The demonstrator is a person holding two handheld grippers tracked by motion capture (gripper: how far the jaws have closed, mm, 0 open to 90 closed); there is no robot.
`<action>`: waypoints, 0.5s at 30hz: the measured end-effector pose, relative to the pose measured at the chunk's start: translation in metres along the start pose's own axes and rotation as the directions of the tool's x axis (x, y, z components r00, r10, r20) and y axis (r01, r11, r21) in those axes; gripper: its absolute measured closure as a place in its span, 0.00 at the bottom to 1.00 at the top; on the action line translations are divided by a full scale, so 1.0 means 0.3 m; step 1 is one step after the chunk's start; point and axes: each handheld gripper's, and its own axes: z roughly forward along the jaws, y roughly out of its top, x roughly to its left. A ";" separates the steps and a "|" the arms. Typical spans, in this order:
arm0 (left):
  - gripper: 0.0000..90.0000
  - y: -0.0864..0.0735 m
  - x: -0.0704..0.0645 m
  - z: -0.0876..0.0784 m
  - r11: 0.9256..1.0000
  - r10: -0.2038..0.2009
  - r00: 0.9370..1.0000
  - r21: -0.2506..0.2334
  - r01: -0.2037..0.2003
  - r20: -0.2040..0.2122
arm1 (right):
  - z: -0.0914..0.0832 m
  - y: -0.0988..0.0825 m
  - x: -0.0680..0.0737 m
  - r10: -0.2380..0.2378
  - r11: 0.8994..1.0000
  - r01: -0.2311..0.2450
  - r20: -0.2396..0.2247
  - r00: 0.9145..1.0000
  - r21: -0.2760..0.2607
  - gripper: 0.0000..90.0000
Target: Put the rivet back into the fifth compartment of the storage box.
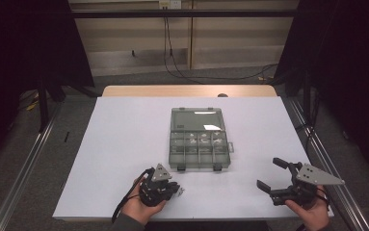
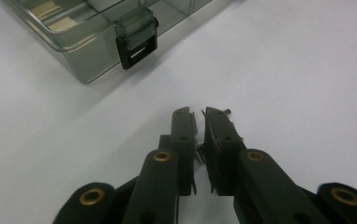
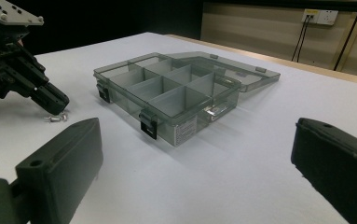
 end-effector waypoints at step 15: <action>0.93 0.004 0.027 -0.034 0.995 -0.054 0.999 -0.088 0.054 0.005 | -0.002 0.001 -0.002 -0.006 1.000 0.006 -0.017 1.000 0.011 0.02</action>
